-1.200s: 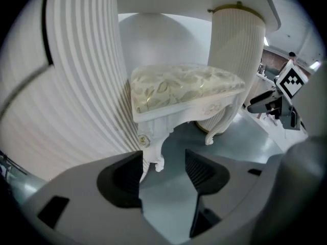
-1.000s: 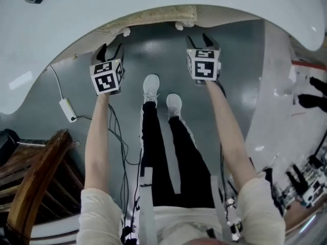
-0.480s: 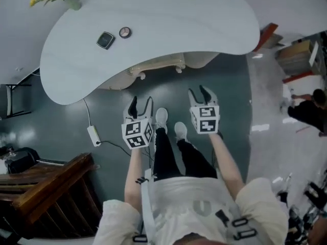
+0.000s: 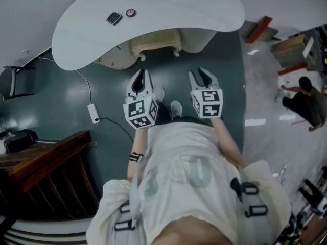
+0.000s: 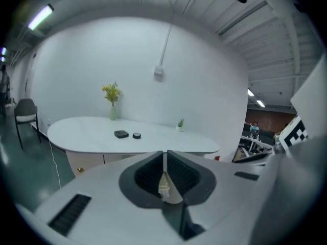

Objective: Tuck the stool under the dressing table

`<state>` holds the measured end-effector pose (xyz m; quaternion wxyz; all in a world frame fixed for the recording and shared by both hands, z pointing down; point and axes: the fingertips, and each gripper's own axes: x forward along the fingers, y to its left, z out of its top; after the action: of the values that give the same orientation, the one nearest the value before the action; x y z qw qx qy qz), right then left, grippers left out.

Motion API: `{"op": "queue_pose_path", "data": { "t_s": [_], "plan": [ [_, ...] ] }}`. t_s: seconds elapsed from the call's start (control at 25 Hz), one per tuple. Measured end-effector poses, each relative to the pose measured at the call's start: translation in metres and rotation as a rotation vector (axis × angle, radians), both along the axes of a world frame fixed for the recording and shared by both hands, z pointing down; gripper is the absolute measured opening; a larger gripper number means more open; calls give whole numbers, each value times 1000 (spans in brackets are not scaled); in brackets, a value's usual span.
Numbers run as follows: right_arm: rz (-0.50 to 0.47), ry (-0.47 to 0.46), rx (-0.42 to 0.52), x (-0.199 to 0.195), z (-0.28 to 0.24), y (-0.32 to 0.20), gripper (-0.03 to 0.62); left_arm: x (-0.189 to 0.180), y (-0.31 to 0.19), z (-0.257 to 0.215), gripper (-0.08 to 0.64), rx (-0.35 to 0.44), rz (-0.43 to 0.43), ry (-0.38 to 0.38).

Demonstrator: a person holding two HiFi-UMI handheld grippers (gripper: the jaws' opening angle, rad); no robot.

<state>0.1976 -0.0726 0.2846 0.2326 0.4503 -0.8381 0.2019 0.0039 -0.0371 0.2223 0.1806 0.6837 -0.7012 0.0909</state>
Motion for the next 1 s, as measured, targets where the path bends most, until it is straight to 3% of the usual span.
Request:
{"op": "queue_pose_path", "data": {
  "t_s": [0.12,0.2,0.36,0.48,1.0],
  "plan": [
    [20,-54,9,2,-16,11,23,3,13,-20,11,13,22,-150],
    [4,-63,21,-2,-22,21,5,5,26,-22,6,-9,35,-199],
    [-38,-34,83,-10,-32,23,3,4,39,-23,5,-29,-7,-149],
    [-26,-41,100,-12,-37,23,3,-1,39,-28,5,-17,-30,-163],
    [-2,-10,96,-6,-32,23,3,0,42,-14,5,-45,-19,-158]
  ]
}}
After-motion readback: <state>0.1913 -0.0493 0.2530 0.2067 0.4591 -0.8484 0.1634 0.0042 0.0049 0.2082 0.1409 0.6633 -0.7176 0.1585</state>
